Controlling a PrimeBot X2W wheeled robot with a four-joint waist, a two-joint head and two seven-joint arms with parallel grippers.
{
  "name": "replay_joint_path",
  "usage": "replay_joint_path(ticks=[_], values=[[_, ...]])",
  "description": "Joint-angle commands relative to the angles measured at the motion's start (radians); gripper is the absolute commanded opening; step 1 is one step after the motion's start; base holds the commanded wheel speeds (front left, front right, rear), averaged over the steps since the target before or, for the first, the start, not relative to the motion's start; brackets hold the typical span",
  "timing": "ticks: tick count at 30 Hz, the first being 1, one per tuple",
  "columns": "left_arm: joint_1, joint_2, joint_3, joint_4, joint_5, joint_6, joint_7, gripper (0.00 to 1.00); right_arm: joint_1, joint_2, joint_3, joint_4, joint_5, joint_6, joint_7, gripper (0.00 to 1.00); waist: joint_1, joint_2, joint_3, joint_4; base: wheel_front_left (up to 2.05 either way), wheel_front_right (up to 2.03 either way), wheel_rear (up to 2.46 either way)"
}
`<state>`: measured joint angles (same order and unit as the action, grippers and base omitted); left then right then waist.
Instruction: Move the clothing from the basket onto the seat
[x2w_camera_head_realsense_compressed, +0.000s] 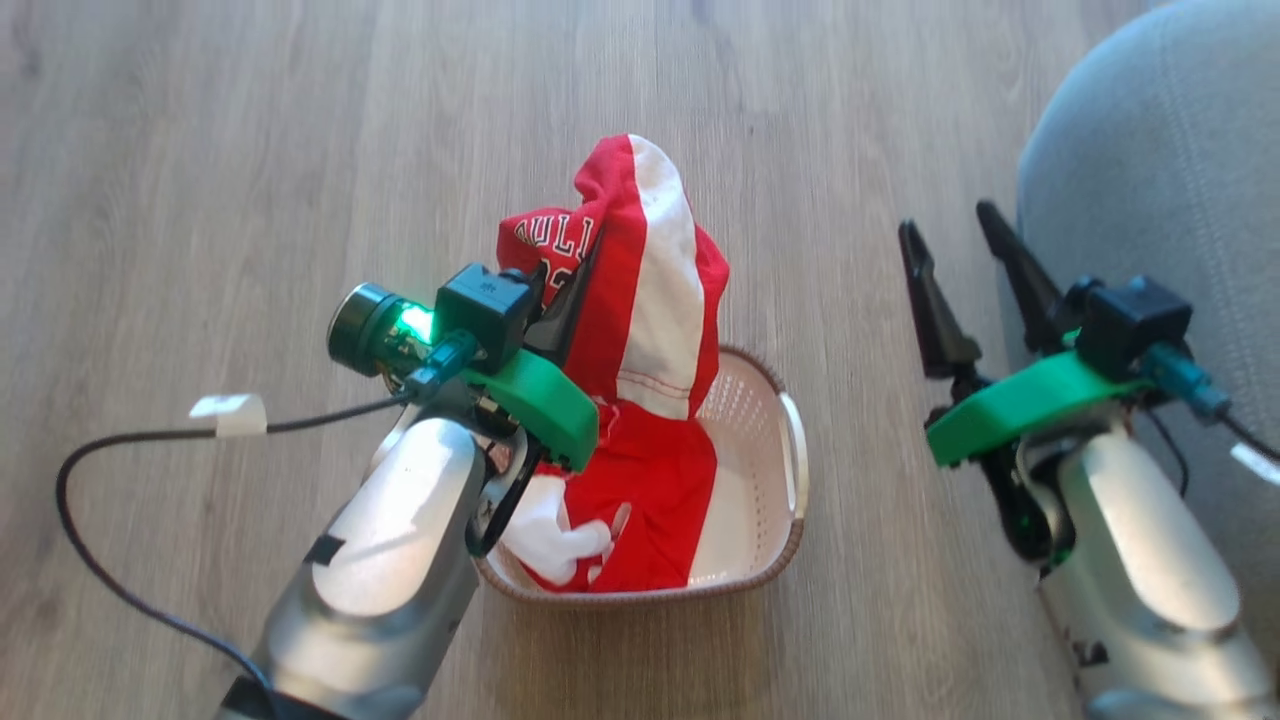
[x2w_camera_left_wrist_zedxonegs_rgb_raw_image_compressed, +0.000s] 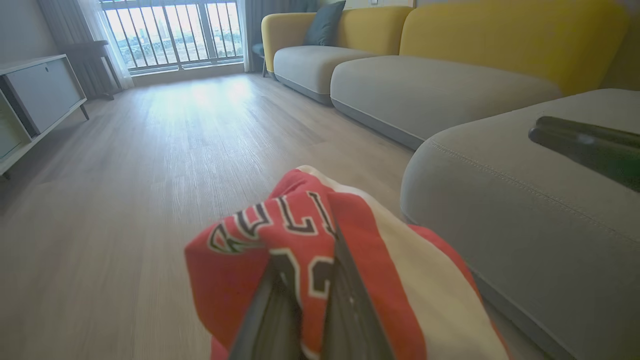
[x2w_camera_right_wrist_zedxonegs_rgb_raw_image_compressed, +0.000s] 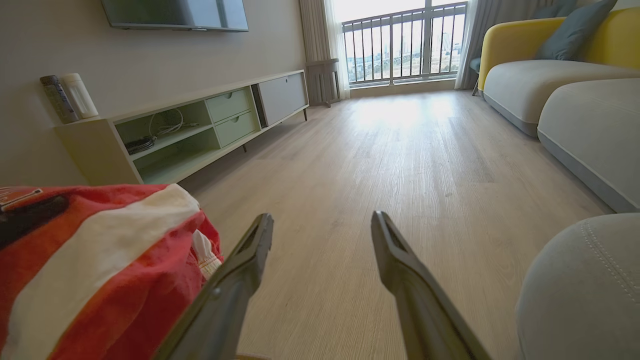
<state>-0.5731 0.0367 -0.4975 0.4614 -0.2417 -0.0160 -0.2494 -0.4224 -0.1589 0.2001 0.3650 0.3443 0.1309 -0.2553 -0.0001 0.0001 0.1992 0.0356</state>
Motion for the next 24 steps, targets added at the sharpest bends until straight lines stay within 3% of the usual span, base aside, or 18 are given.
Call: replay_joint_path(ticks=[1, 11, 24], values=[[-0.008, 0.014, 0.039, -0.047, 0.015, -0.004, -0.012, 0.0, 0.012, 0.009, 0.02, -0.021, 0.006, 0.0, -0.006, 1.0, 0.0001, -0.0001, -0.045, 0.0, 0.0, 0.0, 0.0], [0.03, 0.014, 0.069, -0.128, 0.041, -0.028, -0.012, 0.0, 0.092, 0.019, 0.045, -0.009, 0.016, 0.0, -0.006, 1.0, 0.0001, -0.0001, -0.136, -0.005, 0.0, 0.0, 0.0], [0.043, 0.014, 0.062, -0.167, 0.037, -0.037, -0.012, 0.0, 0.1, 0.018, 0.114, -0.007, 0.034, 0.0, -0.006, 1.0, 0.0001, -0.0001, -0.151, -0.009, 0.0, 0.0, 0.0]])
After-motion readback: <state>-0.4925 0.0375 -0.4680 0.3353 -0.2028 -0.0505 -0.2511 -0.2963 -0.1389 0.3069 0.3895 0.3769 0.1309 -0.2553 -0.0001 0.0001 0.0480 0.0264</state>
